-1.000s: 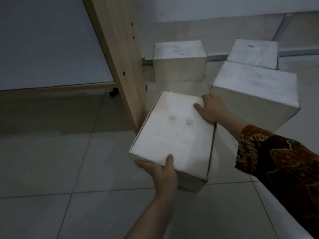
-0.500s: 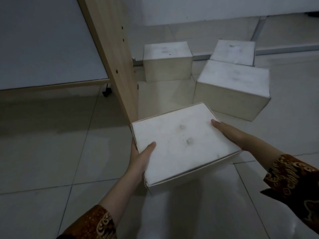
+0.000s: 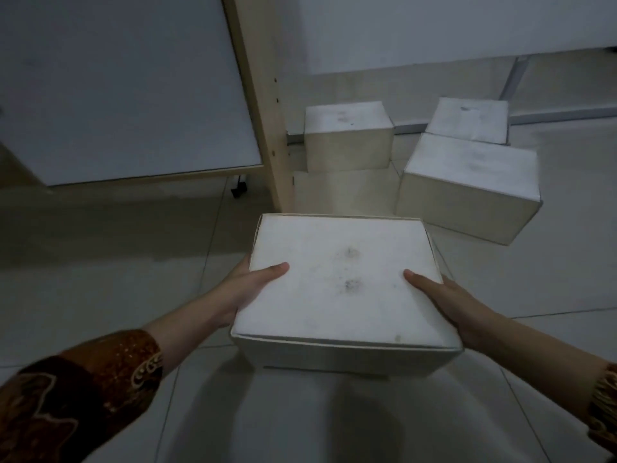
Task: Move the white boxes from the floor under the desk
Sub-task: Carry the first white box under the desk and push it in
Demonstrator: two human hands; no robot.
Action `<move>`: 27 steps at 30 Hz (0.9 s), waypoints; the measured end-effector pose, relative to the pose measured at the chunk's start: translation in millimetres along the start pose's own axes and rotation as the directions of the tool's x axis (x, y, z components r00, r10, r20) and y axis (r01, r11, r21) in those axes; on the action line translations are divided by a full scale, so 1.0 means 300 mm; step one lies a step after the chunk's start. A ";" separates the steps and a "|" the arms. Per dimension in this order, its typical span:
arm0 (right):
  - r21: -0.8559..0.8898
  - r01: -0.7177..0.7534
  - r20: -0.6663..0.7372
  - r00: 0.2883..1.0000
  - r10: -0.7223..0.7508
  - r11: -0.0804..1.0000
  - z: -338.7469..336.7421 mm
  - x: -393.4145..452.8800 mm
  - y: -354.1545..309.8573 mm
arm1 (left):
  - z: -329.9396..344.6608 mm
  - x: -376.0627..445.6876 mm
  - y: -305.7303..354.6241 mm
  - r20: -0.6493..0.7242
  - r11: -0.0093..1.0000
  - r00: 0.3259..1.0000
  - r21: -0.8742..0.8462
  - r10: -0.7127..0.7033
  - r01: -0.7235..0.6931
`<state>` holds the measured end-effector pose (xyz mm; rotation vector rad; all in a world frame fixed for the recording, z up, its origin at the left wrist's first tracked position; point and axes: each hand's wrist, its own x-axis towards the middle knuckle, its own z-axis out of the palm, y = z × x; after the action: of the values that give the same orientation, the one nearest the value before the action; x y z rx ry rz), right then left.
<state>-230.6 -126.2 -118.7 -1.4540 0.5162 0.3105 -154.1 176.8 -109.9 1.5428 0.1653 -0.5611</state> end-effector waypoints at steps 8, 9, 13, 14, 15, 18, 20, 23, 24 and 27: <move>0.007 0.003 0.079 0.997 -0.004 1.000 0.351 -0.081 -0.047 | -0.313 -0.163 0.013 -0.043 0.998 0.998 0.037 0.042 -0.040; 0.005 0.007 0.090 0.996 -0.007 1.000 0.388 -0.086 -0.053 | -0.350 -0.175 0.011 -0.052 0.998 0.998 0.039 0.048 -0.046; -0.004 0.031 0.094 0.995 -0.030 1.000 0.556 -0.074 -0.066 | -0.515 -0.198 0.015 -0.087 0.997 0.995 0.049 0.057 -0.053; -0.004 0.035 0.101 0.994 -0.034 0.999 0.599 -0.064 -0.069 | -0.558 -0.197 0.017 -0.100 0.998 0.994 0.052 0.053 -0.048; -0.006 0.039 0.104 0.994 -0.038 0.999 0.646 -0.052 -0.069 | -0.602 -0.197 0.019 -0.111 0.998 0.993 0.055 0.049 -0.043; -0.011 0.040 0.099 0.994 -0.038 0.999 0.761 -0.009 -0.065 | -0.715 -0.185 0.009 -0.146 0.997 0.988 0.064 0.059 -0.050; -0.018 0.022 0.112 0.994 -0.020 1.000 0.823 0.030 -0.055 | -0.781 -0.174 -0.011 -0.165 0.996 0.984 0.056 0.072 -0.064; -0.064 -0.031 0.164 0.986 0.041 0.997 0.899 0.100 -0.050 | -0.854 -0.159 -0.055 -0.170 0.998 0.983 0.021 0.070 -0.067; -0.088 -0.046 0.177 0.982 0.061 0.995 0.924 0.127 -0.051 | -0.875 -0.150 -0.071 -0.171 0.998 0.983 0.002 0.064 -0.065; -0.167 -0.041 0.206 0.976 0.076 0.985 0.961 0.211 -0.045 | -0.906 -0.119 -0.114 -0.213 0.997 0.976 -0.049 0.055 -0.067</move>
<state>-127.9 150.7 -129.3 -1.5423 0.3679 0.5591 -133.9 451.0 -137.1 1.5462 0.2927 -0.3402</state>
